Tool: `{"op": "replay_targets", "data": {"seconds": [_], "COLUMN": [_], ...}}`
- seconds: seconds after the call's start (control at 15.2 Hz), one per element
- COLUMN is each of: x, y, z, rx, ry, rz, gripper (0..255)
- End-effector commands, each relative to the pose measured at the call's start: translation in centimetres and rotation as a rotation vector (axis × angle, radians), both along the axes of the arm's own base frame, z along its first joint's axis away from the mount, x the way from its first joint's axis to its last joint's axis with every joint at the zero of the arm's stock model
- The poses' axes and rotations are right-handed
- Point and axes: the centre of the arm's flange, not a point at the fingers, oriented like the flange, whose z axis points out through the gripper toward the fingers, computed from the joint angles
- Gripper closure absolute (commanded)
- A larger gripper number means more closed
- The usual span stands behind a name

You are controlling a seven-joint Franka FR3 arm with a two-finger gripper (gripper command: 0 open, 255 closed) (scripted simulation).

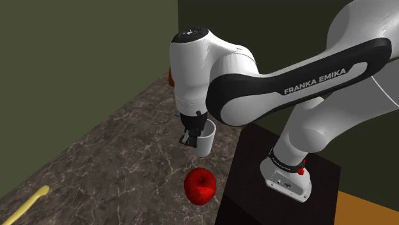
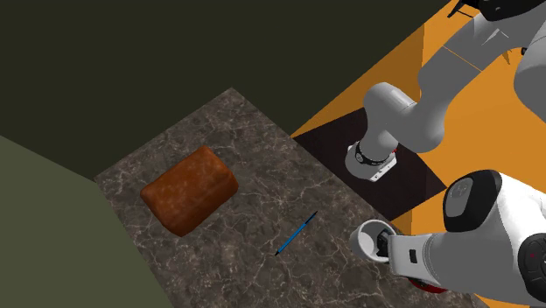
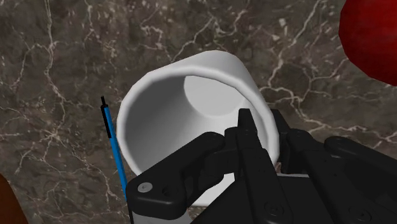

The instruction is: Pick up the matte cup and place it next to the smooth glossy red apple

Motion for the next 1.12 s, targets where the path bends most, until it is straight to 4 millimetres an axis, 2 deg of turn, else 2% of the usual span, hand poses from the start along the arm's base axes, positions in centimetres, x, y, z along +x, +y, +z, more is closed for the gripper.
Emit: {"op": "replay_targets", "data": {"seconds": [0.0,0.33,0.4,0.73,0.99,1.06], "x": [0.0,0.0,0.0,0.0,0.0,0.0], "y": [0.0,0.0,0.0,0.0,0.5,0.5], "z": [-0.2,-0.2,-0.2,-0.2,4.8,4.8], "rx": [0.000,0.000,0.000,0.000,0.000,0.000], "ry": [-0.001,-0.001,-0.001,-0.001,-0.001,-0.001], "rz": [0.000,0.000,0.000,0.000,0.000,0.000], "gripper": [255,255,0,0,0,0]}}
